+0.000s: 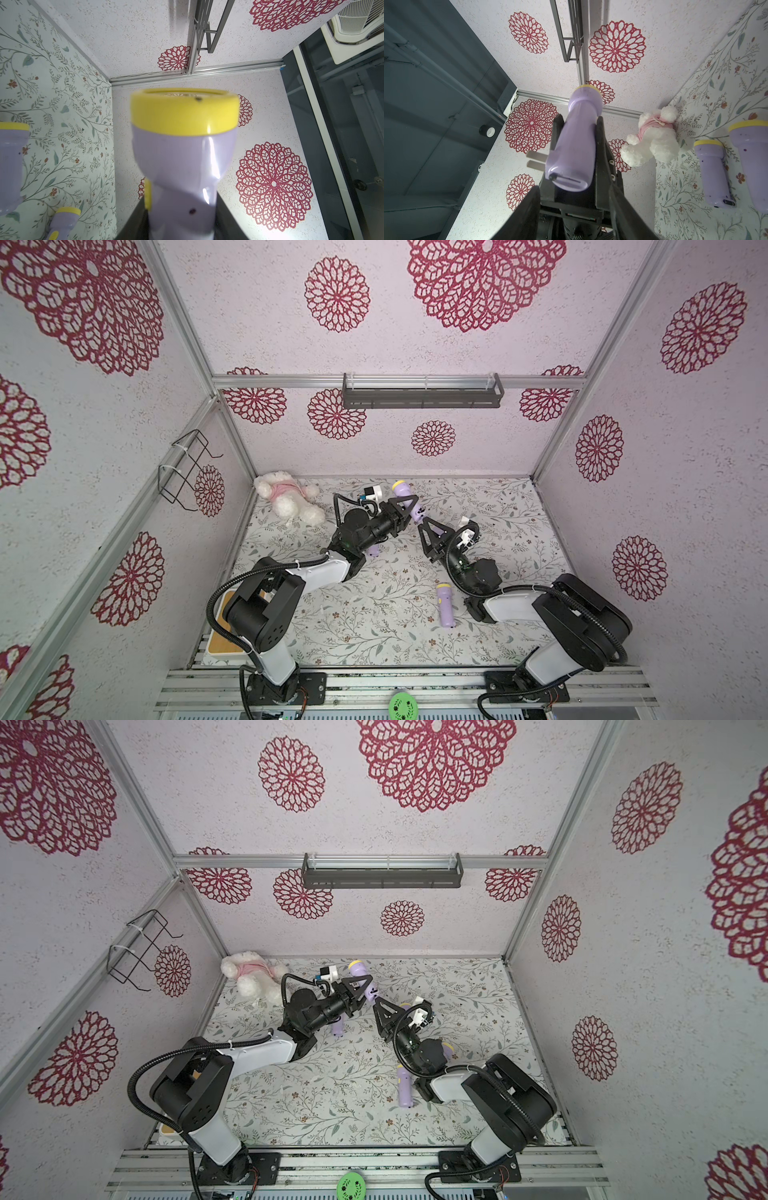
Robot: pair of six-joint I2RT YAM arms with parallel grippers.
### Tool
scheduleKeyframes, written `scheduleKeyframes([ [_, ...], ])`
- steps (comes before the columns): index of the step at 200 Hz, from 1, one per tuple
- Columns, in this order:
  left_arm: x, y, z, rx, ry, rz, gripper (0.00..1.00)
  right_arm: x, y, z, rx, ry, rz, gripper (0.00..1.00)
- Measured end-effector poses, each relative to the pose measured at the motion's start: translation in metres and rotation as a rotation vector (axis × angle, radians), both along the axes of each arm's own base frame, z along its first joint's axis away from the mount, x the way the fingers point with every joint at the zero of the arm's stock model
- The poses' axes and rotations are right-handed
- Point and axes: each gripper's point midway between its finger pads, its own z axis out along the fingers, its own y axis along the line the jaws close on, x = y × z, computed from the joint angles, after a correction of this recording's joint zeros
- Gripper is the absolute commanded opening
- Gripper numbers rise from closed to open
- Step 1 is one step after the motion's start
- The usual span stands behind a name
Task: Close the plug at the bottom of the flashlight
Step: Close the plug of the flashlight.
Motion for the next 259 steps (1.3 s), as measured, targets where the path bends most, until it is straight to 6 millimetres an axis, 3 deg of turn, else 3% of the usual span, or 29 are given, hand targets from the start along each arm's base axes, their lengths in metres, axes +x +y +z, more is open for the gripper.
scheduleKeyframes([
  [109, -0.003, -0.002, -0.012, -0.011, 0.011, 0.007, 0.00, 0.002, -0.002, 0.000, 0.005, 0.005, -0.015, 0.50],
  [259, -0.008, -0.008, -0.009, -0.034, -0.002, -0.004, 0.00, 0.003, -0.003, 0.000, 0.007, 0.006, -0.019, 0.42],
])
